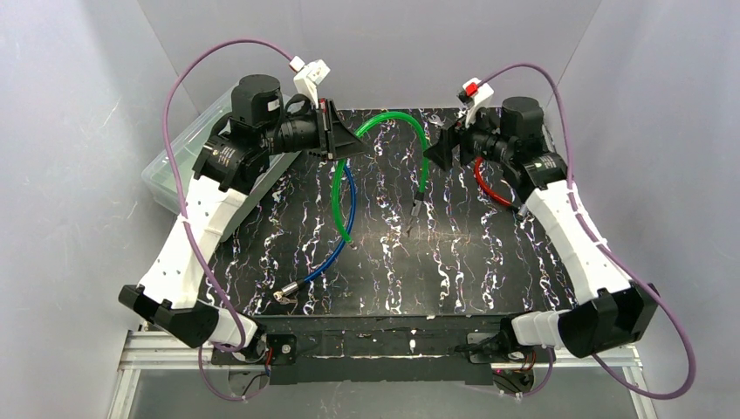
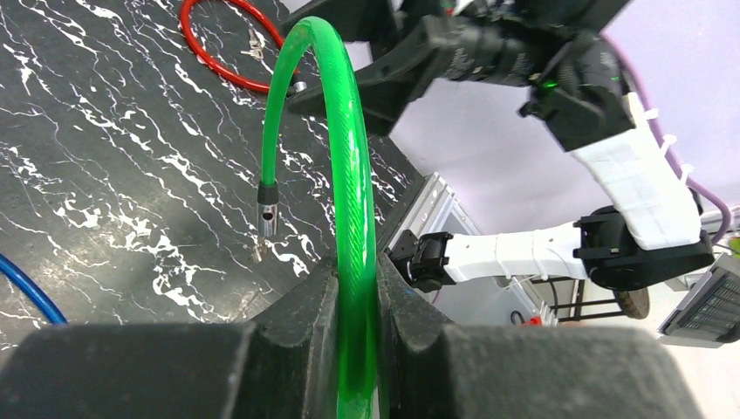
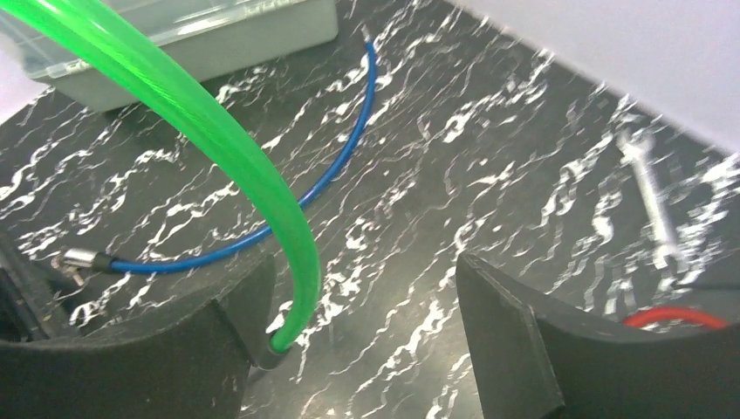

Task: Lock with the key
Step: Pick up the lock from the center of the board, then lock the lock.

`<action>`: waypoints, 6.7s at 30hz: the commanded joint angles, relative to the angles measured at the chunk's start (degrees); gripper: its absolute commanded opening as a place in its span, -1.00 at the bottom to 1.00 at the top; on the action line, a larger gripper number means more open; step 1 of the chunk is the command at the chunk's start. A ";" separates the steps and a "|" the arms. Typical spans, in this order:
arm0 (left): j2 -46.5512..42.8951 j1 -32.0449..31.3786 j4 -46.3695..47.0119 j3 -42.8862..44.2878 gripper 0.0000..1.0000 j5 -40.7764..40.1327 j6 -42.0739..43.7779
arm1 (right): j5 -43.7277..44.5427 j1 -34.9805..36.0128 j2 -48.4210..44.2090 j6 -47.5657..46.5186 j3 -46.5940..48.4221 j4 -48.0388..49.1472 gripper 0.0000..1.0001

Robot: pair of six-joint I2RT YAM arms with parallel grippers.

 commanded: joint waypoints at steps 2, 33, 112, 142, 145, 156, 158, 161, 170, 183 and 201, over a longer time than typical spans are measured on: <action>-3.04 0.61 5.29 -0.30 -1.00 2.21 -4.36 | -6.66 -0.23 -0.10 7.42 -6.23 8.86 0.63; -6.03 1.19 12.02 -4.62 -1.00 0.88 -9.69 | -4.59 1.28 3.01 18.47 -15.41 20.09 -0.74; -17.69 -15.31 42.03 -30.65 -1.00 -3.74 41.01 | -28.89 4.15 4.31 57.00 -15.73 54.76 -0.97; -21.09 -15.45 41.37 -35.38 -1.00 -4.71 42.69 | -31.42 5.05 4.55 62.71 -16.73 62.24 -0.97; -20.94 -15.47 41.00 -35.43 -1.00 -4.74 42.71 | -31.50 5.05 4.56 63.46 -16.64 62.98 -0.97; -18.93 -15.51 40.51 -35.71 -1.00 -3.89 42.35 | -31.48 5.12 4.19 68.04 -17.03 67.50 -0.97; -18.67 -15.46 40.51 -35.84 -1.00 -3.65 42.40 | -31.50 5.14 4.18 68.70 -17.05 68.00 -0.97; -18.27 -15.50 40.51 -36.03 -1.00 -3.26 42.44 | -31.22 5.14 4.30 69.31 -17.16 68.51 -0.97; -18.39 -15.51 39.70 -36.46 -1.00 -1.69 42.24 | -29.81 5.14 4.86 70.38 -17.43 67.91 -0.97; -19.22 -15.77 35.46 -37.10 -1.00 -1.49 43.89 | -29.36 5.14 5.28 72.45 -17.25 69.52 -0.97; -15.63 -15.77 36.95 -40.72 -1.00 -8.62 51.30 | -29.68 5.14 5.52 75.40 -18.97 71.30 -0.97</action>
